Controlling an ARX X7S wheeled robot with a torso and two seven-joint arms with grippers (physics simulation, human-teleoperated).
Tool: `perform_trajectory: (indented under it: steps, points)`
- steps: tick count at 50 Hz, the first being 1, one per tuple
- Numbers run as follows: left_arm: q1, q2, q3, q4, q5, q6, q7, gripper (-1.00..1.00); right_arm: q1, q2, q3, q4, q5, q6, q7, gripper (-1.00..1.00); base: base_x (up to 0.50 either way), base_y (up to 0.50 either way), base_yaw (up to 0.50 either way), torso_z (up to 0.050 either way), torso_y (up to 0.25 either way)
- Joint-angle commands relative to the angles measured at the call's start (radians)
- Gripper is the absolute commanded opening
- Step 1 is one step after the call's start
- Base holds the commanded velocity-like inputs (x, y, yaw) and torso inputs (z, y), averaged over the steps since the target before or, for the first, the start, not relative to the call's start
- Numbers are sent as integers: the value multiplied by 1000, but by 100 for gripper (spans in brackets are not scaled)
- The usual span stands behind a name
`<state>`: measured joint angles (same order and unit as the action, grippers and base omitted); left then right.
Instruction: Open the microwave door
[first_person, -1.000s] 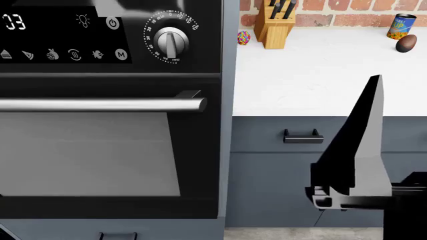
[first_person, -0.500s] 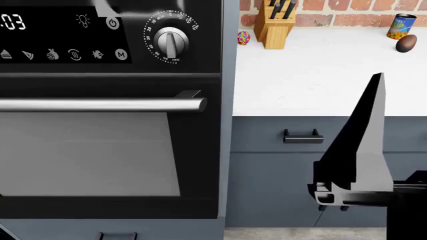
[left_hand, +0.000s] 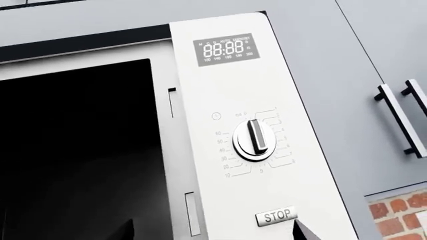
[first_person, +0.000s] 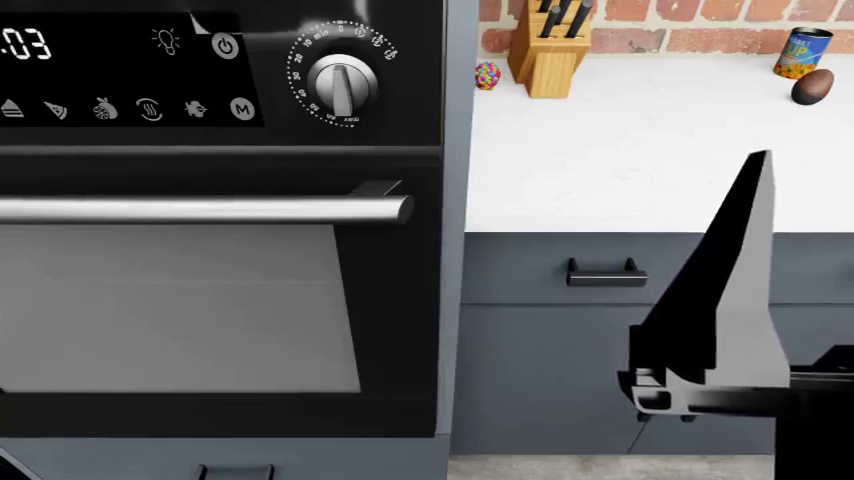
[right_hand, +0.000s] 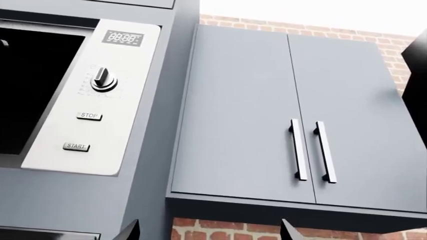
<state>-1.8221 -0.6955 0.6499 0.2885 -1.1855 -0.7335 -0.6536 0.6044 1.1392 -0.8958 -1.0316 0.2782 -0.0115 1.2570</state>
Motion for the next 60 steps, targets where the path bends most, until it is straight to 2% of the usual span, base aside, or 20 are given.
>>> perform_trajectory:
  steps: [1,17,29,45,51,60]
  points:
    - [-11,-108,-88,180,-174,-58,-114,100,4,8,-14,3,-6,-16,12,100,0,0,0,0,0]
    - [-13,-197,-157,334,-354,-70,-233,100,19,0,-25,3,-3,-9,8,100,0,0,0,0,0]
    - [-43,-188,-156,365,-404,-83,-265,100,24,8,-29,-1,-2,-14,13,100,0,0,0,0,0]
    - [-35,-77,-109,336,-338,-70,-248,100,27,13,-36,4,-5,-25,17,100,0,0,0,0,0]
    - [-3,-6,-68,276,-231,-44,-196,100,23,17,-40,5,-10,-31,20,100,0,0,0,0,0]
    - [43,95,4,85,-17,37,-74,100,14,22,-45,15,-18,-48,24,100,0,0,0,0,0]
